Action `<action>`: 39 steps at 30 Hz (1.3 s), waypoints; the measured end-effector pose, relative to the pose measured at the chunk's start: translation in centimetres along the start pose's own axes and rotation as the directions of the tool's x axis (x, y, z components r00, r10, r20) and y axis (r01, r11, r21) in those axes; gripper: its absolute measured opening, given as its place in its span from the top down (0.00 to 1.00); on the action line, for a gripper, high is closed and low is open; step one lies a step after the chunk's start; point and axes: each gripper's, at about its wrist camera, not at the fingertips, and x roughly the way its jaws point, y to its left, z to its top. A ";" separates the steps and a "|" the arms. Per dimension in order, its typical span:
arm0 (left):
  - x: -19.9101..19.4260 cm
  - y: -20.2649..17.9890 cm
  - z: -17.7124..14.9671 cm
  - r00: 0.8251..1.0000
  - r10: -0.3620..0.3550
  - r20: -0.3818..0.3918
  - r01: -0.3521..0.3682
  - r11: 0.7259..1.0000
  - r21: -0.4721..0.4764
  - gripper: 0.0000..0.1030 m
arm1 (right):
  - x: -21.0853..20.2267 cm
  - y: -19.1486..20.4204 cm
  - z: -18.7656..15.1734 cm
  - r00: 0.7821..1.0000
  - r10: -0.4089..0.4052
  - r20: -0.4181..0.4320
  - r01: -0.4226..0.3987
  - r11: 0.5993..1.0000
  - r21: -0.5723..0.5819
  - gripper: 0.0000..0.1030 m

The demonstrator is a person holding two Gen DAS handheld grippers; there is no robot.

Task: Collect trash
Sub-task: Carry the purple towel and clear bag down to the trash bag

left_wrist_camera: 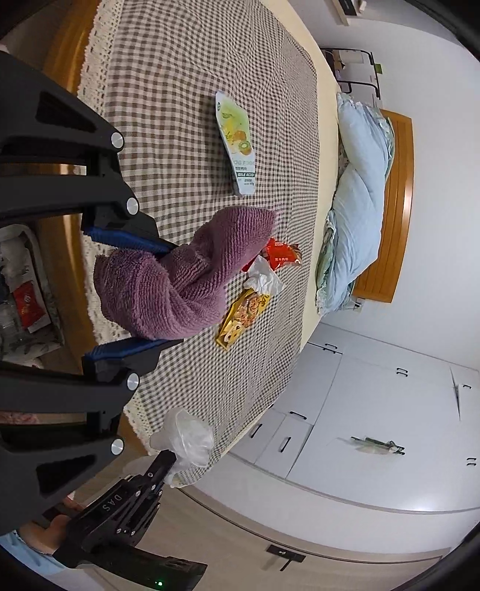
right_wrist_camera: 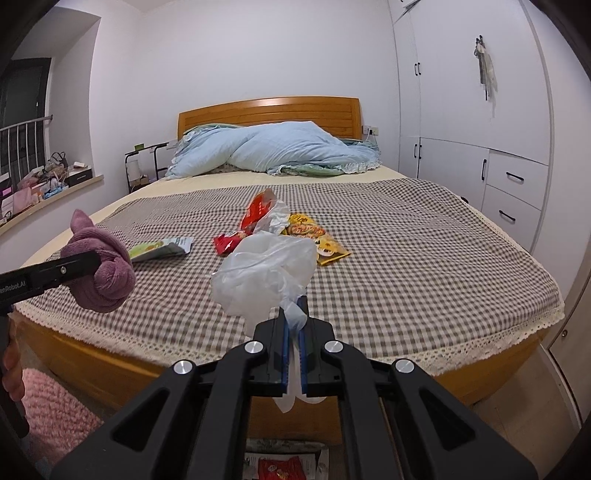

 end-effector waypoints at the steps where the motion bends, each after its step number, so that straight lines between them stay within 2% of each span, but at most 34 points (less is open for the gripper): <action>1: -0.1 -0.1 -0.2 1.000 0.000 -0.004 0.000 1.000 0.003 0.62 | -0.2 0.1 -0.2 1.000 0.002 -0.004 -0.002 1.000 -0.003 0.96; 22: -0.7 -1.7 -5.3 0.992 -0.004 -0.123 0.011 0.999 0.051 0.62 | -2.2 1.2 -4.9 0.994 0.039 -0.103 -0.041 0.999 -0.021 0.96; 39: 0.9 -1.2 -10.9 0.966 0.001 -0.259 0.010 0.999 0.042 0.62 | -1.1 2.9 -8.9 0.972 0.084 -0.221 -0.093 0.995 -0.035 0.96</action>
